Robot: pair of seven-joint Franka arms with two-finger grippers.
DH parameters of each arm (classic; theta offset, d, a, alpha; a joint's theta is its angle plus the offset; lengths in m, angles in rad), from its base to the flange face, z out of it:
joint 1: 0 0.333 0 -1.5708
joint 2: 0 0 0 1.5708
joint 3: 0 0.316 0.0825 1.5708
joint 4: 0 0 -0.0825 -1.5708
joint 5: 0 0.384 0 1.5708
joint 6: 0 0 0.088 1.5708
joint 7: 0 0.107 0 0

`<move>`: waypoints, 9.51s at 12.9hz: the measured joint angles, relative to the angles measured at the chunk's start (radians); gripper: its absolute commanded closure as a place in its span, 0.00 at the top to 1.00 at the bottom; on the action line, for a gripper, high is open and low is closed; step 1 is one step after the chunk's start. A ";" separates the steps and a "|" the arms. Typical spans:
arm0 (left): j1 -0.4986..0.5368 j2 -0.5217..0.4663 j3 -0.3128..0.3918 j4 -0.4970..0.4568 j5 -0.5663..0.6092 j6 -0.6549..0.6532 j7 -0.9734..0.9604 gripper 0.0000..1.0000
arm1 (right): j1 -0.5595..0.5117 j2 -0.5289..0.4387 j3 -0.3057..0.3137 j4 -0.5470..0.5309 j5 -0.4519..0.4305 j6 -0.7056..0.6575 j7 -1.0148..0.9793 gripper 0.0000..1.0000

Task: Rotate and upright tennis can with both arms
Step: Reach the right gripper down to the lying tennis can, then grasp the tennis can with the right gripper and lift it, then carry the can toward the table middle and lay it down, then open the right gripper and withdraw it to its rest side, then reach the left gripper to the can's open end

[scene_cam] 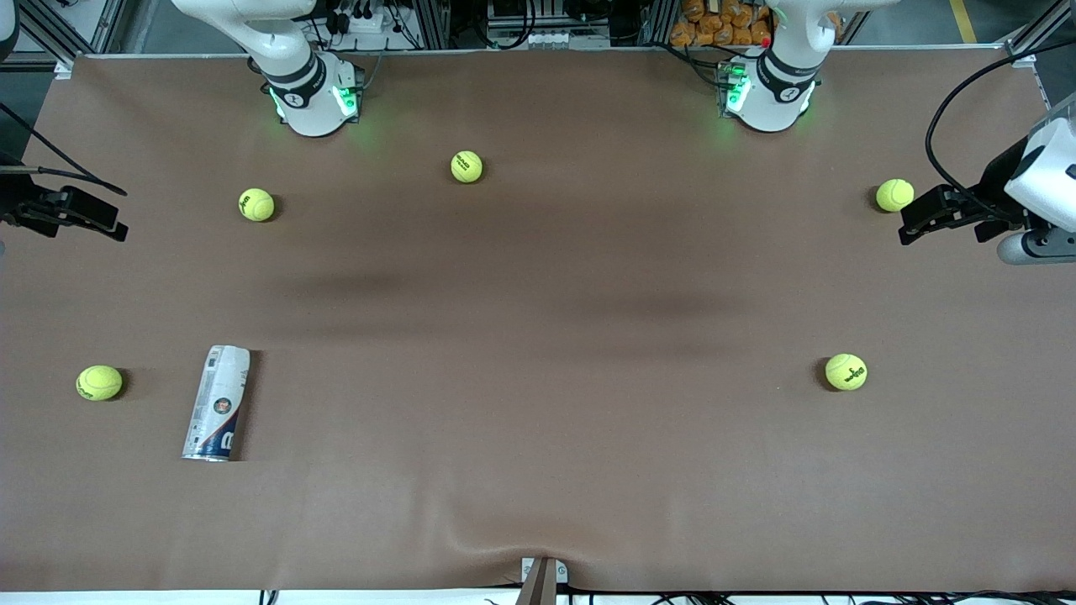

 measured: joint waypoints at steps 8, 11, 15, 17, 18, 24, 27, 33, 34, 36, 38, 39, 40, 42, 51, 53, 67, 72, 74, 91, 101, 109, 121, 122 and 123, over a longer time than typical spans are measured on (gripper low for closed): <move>0.000 0.000 -0.001 0.027 0.000 0.004 0.000 1.00 | 0.000 0.018 -0.001 -0.003 0.000 0.010 0.000 1.00; 0.000 -0.003 -0.001 0.030 0.000 0.002 0.000 1.00 | -0.001 0.112 -0.001 -0.027 0.000 0.135 -0.034 1.00; 0.000 -0.008 -0.001 0.032 0.000 -0.007 0.000 1.00 | -0.024 0.344 -0.006 -0.041 0.000 0.358 -0.113 1.00; 0.000 -0.008 -0.002 0.030 0.000 -0.009 0.000 1.00 | -0.037 0.452 -0.008 -0.043 0.000 0.446 -0.120 1.00; 0.000 -0.008 -0.002 0.029 0.000 -0.009 0.000 1.00 | -0.040 0.499 -0.008 -0.043 0.000 0.491 -0.121 1.00; 0.000 -0.006 -0.002 0.017 0.000 -0.010 0.000 1.00 | -0.042 0.666 -0.009 -0.043 0.002 0.719 -0.178 1.00; 0.000 -0.006 -0.002 0.015 0.000 -0.010 0.000 1.00 | -0.042 0.721 -0.008 -0.043 0.033 0.784 -0.185 0.79; 0.000 -0.005 -0.002 0.011 0.000 -0.009 0.000 1.00 | -0.036 0.723 -0.003 -0.001 0.038 0.796 -0.249 0.64; 0.000 -0.005 -0.002 0.011 0.000 -0.009 0.000 1.00 | -0.036 0.707 -0.003 0.007 0.038 0.793 -0.286 0.67; 0.000 -0.004 -0.002 0.010 0.000 -0.009 0.000 1.00 | -0.037 0.660 -0.004 0.015 0.038 0.782 -0.377 0.67; 0.000 -0.004 -0.002 0.010 0.000 -0.009 0.000 1.00 | -0.037 0.600 -0.004 0.018 0.038 0.761 -0.471 0.67; -0.001 -0.004 -0.002 0.010 0.000 -0.009 0.000 1.00 | -0.036 0.572 -0.002 0.018 0.038 0.754 -0.527 0.67; -0.001 -0.004 -0.002 0.010 0.000 -0.008 0.000 1.00 | -0.032 0.554 0.007 0.018 0.038 0.749 -0.587 0.67; -0.001 -0.004 -0.002 0.010 0.000 -0.008 0.000 1.00 | 0.011 0.547 0.041 0.017 0.040 0.748 -0.697 0.67; -0.001 -0.003 -0.002 0.009 0.000 -0.008 0.000 1.00 | 0.548 0.690 0.066 -0.002 0.029 0.980 -0.887 0.75; -0.001 -0.003 -0.002 0.009 0.000 -0.008 0.000 1.00 | 0.612 0.715 0.062 -0.002 -0.044 1.018 -0.925 0.75; -0.002 0.008 -0.002 0.008 0.000 -0.006 0.000 1.00 | 0.623 0.688 0.074 0.020 -0.113 1.055 -1.048 1.00; -0.002 0.008 -0.002 0.008 0.000 -0.004 0.000 1.00 | 0.621 0.592 0.078 0.020 -0.112 0.918 -0.969 1.00; -0.003 0.008 -0.002 0.008 0.000 -0.004 0.000 1.00 | 0.615 0.585 0.076 0.020 -0.112 0.899 -0.906 1.00; -0.004 0.008 -0.003 0.009 0.000 -0.003 0.000 1.00 | 0.178 0.445 0.060 0.023 0.073 0.681 -0.550 1.00; -0.004 0.008 -0.002 0.012 0.000 -0.003 0.000 1.00 | 0.010 0.124 0.045 0.028 0.072 0.162 -0.304 1.00; -0.030 0.062 -0.005 0.003 -0.103 0.026 0.000 1.00 | -0.023 -0.014 0.051 0.043 0.012 -0.071 0.007 1.00; -0.122 0.600 -0.069 -0.008 -0.757 0.603 0.141 1.00 | -0.026 -0.012 0.044 0.079 -0.008 -0.084 0.018 1.00; -0.149 0.648 -0.076 -0.007 -0.843 0.646 0.149 1.00 | -0.029 -0.011 0.043 0.079 -0.010 -0.084 0.018 1.00; -0.181 0.691 -0.081 -0.004 -0.928 0.680 0.154 1.00 | -0.036 -0.011 0.043 0.079 -0.010 -0.085 0.018 1.00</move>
